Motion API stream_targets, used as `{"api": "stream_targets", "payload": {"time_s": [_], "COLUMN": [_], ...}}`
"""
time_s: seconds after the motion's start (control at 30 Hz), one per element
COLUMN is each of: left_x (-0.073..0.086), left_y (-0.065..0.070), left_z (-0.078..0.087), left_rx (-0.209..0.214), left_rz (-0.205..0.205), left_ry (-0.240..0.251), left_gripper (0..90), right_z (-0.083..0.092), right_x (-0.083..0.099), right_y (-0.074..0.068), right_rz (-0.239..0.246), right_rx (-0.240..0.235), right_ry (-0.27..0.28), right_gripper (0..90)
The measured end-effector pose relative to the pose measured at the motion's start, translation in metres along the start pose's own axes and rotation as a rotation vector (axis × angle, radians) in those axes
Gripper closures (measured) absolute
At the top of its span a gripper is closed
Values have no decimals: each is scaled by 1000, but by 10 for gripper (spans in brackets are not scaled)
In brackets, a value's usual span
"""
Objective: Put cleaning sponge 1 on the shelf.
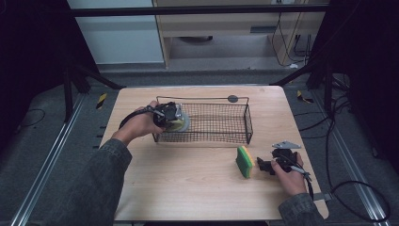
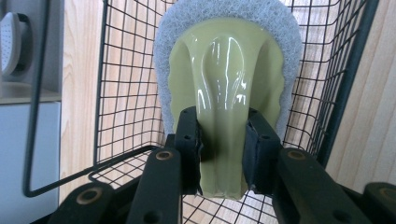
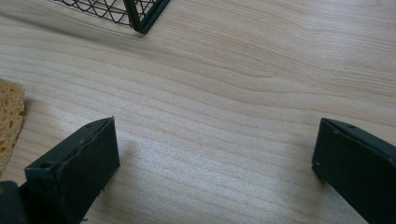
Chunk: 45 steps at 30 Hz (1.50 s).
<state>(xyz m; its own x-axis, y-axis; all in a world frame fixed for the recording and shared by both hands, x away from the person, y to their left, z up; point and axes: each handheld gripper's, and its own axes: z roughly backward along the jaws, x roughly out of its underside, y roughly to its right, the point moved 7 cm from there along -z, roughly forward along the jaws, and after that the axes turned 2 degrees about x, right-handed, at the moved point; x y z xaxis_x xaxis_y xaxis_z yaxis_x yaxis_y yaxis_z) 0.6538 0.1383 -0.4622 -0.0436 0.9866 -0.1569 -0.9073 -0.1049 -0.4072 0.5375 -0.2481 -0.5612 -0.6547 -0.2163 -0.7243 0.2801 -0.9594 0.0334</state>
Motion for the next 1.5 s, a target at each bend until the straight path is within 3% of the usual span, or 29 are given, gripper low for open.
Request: {"api": "stream_targets", "payload": {"time_s": [0.1, 0.43, 0.97, 1.17, 1.37, 1.5], "left_x": [0, -4, -6, -5, -5, -4], "left_y": [-1, 0, -4, -3, -6, -10], "left_z": [-4, -13, -16, -16, -7, 5], "left_rx": [5, 50, 61, 73, 66, 24], "left_rz": [-10, 15, 53, 59, 91, 115], "left_ry": [-5, 4, -8, -2, 43, 88], "left_gripper": [703, 703, 683, 716, 703, 680], "right_z": [0, 0, 0, 0, 0, 0], "right_x": [0, 0, 0, 0, 0, 0], "right_y": [0, 0, 0, 0, 0, 0], "right_rz": [-1, 3, 3, 2, 4, -1], "right_rx": [0, 1, 1, 1, 2, -1], "right_ry": [0, 1, 1, 0, 0, 0], "right_gripper": [8, 8, 8, 8, 8, 8]}}
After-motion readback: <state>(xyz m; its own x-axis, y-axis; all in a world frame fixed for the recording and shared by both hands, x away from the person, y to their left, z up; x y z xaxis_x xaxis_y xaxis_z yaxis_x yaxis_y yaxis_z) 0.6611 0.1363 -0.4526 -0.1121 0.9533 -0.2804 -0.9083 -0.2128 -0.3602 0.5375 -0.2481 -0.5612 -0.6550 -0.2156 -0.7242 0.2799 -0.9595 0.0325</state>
